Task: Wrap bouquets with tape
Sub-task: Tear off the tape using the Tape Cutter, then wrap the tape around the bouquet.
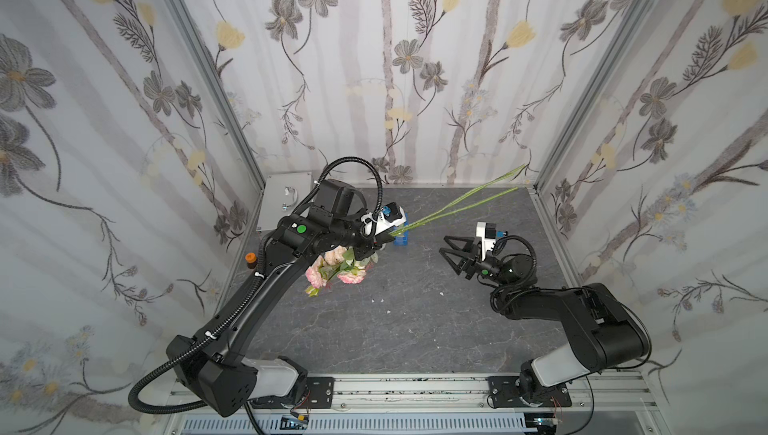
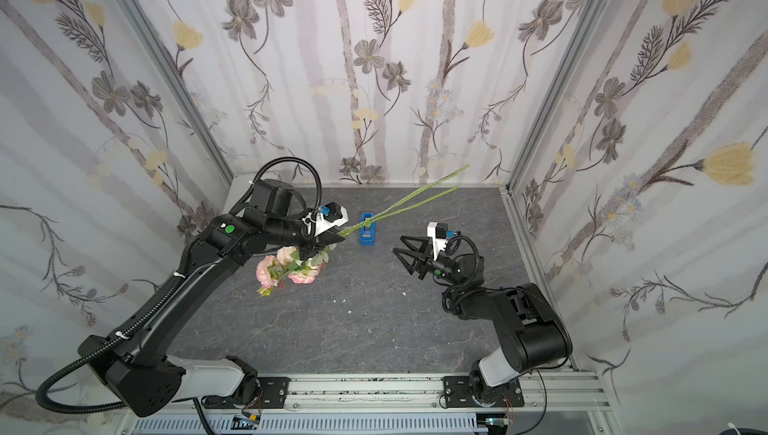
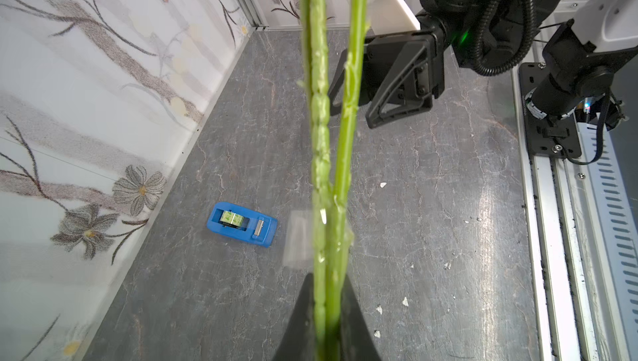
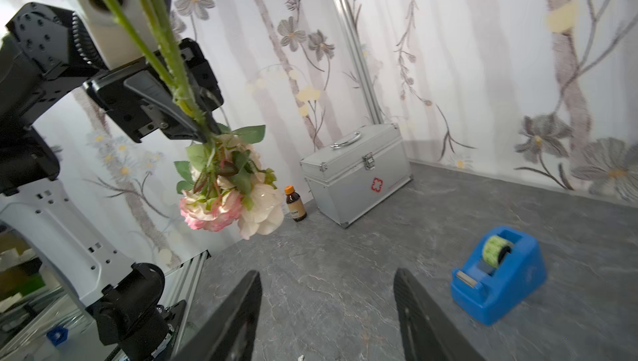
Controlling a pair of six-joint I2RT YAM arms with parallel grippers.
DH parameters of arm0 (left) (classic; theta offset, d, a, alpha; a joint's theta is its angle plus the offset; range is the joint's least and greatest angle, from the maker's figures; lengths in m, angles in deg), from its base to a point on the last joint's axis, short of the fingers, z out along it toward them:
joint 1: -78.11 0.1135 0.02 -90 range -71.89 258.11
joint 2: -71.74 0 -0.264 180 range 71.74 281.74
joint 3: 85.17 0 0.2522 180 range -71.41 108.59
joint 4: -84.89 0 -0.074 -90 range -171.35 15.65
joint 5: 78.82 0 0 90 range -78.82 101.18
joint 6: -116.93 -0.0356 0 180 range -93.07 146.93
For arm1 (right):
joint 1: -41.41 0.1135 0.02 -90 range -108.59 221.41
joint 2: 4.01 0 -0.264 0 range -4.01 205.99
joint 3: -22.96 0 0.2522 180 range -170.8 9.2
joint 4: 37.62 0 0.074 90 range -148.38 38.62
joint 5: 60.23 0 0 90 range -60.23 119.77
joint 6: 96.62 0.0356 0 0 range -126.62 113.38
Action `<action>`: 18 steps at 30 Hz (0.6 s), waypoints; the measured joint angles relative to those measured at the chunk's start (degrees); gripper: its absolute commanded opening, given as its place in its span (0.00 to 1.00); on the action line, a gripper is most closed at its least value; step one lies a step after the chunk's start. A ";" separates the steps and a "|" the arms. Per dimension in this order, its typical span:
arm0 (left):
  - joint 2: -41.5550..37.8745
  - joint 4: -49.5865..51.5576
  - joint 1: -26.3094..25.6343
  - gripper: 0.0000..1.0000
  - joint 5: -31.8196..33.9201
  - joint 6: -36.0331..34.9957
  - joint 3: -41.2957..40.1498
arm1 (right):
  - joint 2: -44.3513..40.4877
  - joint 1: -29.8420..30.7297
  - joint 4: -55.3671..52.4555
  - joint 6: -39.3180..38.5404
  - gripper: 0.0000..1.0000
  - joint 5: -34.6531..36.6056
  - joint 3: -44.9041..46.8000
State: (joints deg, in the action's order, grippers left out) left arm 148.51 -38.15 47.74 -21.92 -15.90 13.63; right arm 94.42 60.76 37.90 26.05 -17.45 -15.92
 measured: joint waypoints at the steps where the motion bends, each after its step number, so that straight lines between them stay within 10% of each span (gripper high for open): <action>1: 0.11 -0.13 0.00 0.00 0.00 0.48 0.17 | 0.66 1.55 0.11 -1.09 0.64 0.44 -1.79; 18: 1.66 -0.09 0.00 0.00 1.62 0.85 1.49 | 10.38 11.74 -4.94 -7.39 0.59 -0.96 -20.39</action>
State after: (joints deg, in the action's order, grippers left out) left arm 150.17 -38.24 47.74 -20.31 -15.05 15.11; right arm 104.80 72.50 32.96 18.66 -18.41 -36.32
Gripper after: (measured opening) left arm 0.104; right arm 0.596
